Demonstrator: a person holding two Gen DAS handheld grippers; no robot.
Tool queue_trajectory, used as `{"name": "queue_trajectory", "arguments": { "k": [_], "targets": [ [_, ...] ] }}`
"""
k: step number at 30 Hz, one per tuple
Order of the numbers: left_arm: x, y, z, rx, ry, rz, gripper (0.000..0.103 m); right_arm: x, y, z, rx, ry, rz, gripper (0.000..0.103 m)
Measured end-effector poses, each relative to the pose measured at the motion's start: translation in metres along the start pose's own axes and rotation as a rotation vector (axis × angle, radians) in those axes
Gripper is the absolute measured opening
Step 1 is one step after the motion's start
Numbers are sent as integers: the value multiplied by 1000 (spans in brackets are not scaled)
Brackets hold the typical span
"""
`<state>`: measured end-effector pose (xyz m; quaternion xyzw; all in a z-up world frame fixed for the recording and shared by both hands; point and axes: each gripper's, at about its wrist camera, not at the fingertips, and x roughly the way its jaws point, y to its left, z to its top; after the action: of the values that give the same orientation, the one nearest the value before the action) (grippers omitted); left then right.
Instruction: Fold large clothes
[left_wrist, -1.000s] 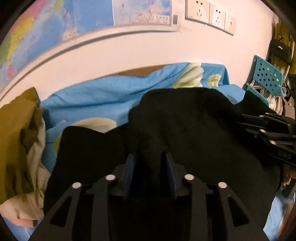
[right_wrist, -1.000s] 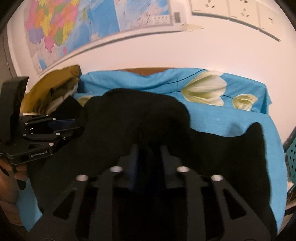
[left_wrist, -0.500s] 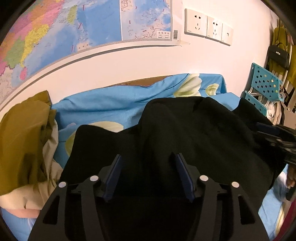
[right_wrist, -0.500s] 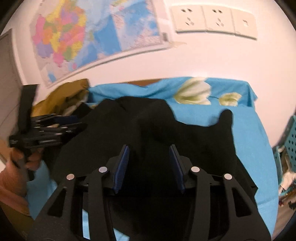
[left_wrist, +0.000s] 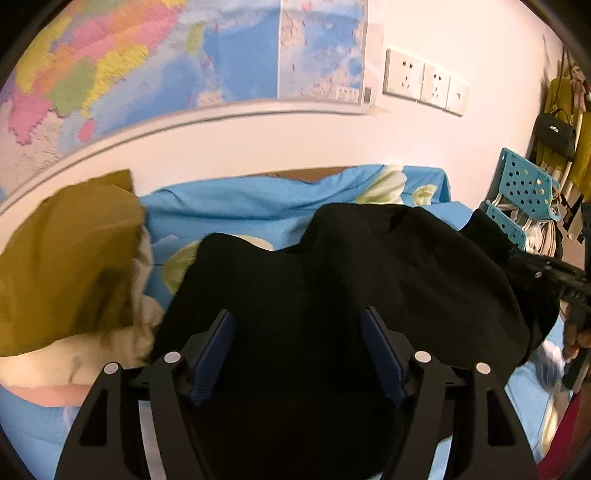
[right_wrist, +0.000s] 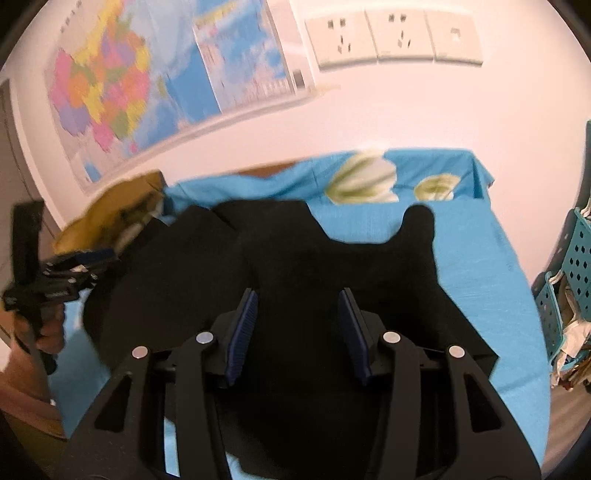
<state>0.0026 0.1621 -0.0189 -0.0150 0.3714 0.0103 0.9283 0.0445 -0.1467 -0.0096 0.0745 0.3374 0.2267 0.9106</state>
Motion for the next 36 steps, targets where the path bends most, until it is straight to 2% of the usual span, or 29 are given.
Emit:
{"name": "queue_trajectory", "arguments": {
  "k": [3, 6, 8, 12, 18, 24, 26, 31, 36],
  "targets": [
    [-1, 7, -10, -9, 17, 10, 70, -2, 6, -7, -34, 26, 0, 47],
    [16, 16, -21, -36, 74, 42, 70, 17, 1, -17, -33, 88, -36, 44],
    [28, 21, -26, -64, 100, 23, 73, 28, -5, -22, -22, 112, -31, 43],
    [31, 24, -25, -83, 106, 20, 73, 26, -1, -18, -17, 101, -43, 45],
    [12, 21, -28, -71, 75, 56, 73, -9, 12, -9, -33, 20, -42, 48],
    [-9, 17, -31, -79, 47, 48, 73, -30, 50, -4, -125, -25, 35, 51],
    [-11, 14, -34, -70, 45, 46, 74, -26, 68, -6, -171, -11, 74, 53],
    [-11, 15, -39, -86, 56, 44, 77, -5, 105, -15, -282, 54, 72, 57],
    [-20, 17, -43, -88, 47, 42, 81, -1, 137, -25, -409, 57, 77, 72]
  ]
}}
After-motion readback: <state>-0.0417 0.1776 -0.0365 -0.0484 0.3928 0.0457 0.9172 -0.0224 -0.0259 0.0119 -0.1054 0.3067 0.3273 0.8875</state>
